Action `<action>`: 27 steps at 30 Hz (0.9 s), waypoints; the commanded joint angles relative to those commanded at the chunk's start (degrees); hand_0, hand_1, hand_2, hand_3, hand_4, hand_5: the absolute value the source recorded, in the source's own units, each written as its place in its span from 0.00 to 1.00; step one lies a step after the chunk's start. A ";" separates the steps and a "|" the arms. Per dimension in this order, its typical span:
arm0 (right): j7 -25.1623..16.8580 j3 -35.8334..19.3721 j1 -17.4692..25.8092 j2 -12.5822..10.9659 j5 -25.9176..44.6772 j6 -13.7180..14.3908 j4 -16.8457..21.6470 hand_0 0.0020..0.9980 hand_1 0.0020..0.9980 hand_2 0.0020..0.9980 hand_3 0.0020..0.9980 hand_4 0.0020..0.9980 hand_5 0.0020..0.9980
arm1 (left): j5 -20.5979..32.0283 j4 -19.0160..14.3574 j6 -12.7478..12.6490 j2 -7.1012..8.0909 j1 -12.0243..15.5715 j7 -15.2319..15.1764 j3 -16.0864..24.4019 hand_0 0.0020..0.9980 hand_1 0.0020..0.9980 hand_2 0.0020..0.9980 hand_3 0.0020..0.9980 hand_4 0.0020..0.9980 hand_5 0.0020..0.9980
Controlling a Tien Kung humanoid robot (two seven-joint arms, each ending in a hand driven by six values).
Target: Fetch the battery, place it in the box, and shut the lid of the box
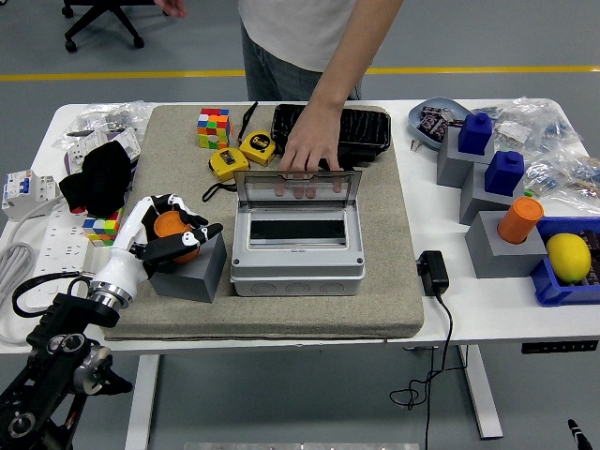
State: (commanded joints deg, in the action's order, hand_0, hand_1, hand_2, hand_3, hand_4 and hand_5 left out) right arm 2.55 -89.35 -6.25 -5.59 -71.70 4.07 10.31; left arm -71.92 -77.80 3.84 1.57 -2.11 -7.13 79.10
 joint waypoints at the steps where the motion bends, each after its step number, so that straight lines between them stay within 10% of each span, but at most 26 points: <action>1: 0.00 -0.04 -0.01 -0.01 -0.02 0.01 0.00 0.84 0.75 0.74 0.80 1.00 1.00 | 0.00 0.01 -0.02 0.01 0.00 -0.03 -0.02 0.22 0.37 0.23 0.19 1.00 0.00; 27: -0.03 -1.63 0.04 -0.10 -0.69 0.19 0.00 0.84 0.75 0.74 0.80 1.00 1.00 | 2.43 1.23 -3.21 0.02 -0.30 -3.85 -1.56 0.06 0.02 0.05 0.05 1.00 0.04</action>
State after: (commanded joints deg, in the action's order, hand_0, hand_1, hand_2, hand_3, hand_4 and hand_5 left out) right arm 2.52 -90.97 -6.21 -5.69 -72.40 4.26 10.31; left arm -69.49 -76.58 0.63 1.59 -2.41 -10.98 77.53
